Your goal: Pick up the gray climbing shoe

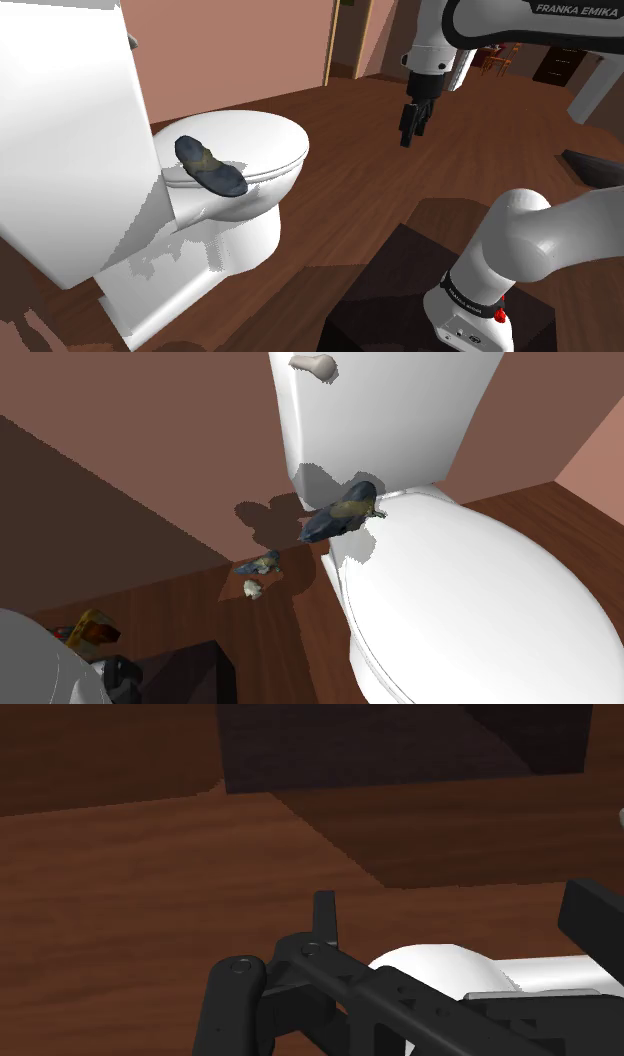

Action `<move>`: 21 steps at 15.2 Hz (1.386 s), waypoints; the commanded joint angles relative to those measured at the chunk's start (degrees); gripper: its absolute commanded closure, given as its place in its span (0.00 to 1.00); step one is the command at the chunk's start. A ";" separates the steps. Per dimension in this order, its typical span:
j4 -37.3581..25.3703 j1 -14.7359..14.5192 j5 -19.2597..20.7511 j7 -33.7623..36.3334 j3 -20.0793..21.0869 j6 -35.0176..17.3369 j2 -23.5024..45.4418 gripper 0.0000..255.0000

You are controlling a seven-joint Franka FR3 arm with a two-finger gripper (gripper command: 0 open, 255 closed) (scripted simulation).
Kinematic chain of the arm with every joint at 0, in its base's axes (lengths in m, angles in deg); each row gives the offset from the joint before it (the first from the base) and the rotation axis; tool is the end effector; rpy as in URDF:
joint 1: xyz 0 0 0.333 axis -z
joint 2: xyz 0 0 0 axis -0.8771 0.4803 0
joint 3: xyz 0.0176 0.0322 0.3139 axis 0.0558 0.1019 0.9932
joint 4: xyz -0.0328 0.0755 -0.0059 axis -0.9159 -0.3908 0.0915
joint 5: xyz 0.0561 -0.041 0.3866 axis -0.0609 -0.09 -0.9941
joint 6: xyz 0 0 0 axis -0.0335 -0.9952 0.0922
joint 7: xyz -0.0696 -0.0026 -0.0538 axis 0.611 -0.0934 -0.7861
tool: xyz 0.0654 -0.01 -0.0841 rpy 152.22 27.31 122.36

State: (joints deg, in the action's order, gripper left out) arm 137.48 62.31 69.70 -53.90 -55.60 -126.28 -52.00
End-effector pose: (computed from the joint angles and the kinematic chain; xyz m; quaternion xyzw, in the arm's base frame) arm 0.2933 -0.0389 0.5703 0.9982 -0.0027 -0.0567 0.0184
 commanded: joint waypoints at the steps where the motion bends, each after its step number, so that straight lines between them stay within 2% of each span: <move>1: 0.00 0.00 0.00 0.00 0.00 0.00 0.00 0.00; 11: -3.66 -5.77 -11.11 -1.47 -0.30 -13.53 15.44 0.00; 21: -13.47 -11.34 -23.26 -6.24 -0.04 -22.25 32.05 0.00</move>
State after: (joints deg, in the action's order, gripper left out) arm 125.22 51.55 47.80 -59.71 -55.78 -147.90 -21.51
